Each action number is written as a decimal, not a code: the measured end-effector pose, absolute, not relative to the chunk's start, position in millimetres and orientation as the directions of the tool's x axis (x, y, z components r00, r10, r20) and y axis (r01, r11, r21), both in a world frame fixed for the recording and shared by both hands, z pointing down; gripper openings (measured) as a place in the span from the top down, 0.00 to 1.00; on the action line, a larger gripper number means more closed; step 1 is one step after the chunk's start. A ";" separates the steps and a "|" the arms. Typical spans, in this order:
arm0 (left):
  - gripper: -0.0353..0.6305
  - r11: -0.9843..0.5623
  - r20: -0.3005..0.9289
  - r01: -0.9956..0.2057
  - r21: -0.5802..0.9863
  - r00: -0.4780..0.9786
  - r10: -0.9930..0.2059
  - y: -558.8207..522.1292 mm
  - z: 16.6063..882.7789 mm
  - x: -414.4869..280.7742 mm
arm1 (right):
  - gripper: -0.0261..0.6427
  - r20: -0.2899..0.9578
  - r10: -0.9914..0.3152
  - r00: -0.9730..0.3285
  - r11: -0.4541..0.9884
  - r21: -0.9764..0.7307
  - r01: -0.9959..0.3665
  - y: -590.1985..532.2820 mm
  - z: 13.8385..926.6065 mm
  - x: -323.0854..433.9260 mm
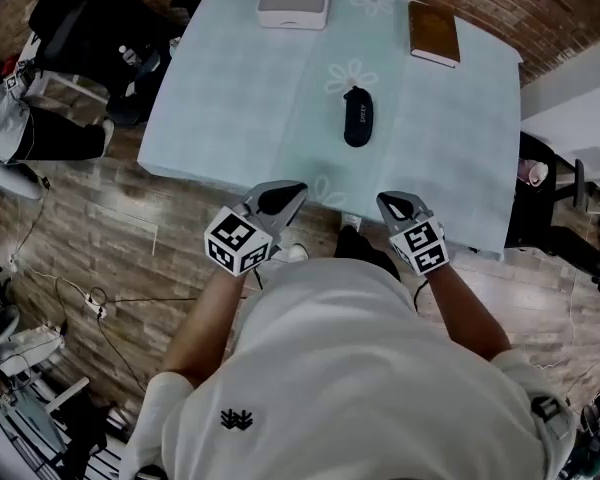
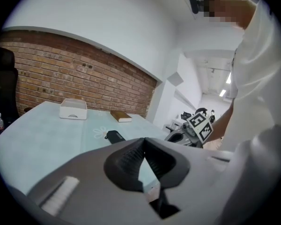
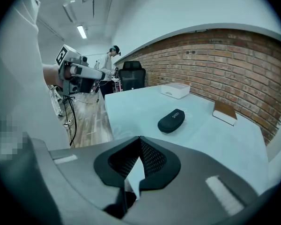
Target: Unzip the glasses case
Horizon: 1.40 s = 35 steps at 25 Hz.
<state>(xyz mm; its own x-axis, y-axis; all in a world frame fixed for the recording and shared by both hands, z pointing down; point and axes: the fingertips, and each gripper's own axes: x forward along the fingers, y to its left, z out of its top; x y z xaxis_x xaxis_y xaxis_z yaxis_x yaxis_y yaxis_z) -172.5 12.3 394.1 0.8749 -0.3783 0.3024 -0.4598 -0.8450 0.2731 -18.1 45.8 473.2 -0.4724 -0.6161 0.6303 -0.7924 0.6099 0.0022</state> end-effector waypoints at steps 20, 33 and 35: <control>0.86 -0.873 0.270 -0.417 0.252 0.897 -0.350 98.7 393.9 -239.4 | 0.96 0.588 -0.670 -0.453 0.565 0.007 -0.825 151.1 450.3 -93.0; 0.86 -0.856 0.279 -0.454 0.249 0.880 -0.385 106.6 395.6 -265.2 | 0.96 0.574 -0.674 -0.466 0.596 0.049 -0.801 149.2 440.4 -110.1; 0.86 -0.857 0.280 -0.451 0.248 0.880 -0.382 107.6 396.0 -265.0 | 0.96 0.568 -0.677 -0.468 0.595 0.048 -0.802 149.2 439.1 -110.6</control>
<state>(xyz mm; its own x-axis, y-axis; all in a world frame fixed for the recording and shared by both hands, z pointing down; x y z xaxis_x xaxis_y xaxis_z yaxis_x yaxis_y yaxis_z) -265.0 107.6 396.0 0.8805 -0.3825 0.2801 -0.4512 -0.8574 0.2475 -110.6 149.2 439.1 -0.4682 -0.6771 0.5677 -0.8025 0.5948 0.0476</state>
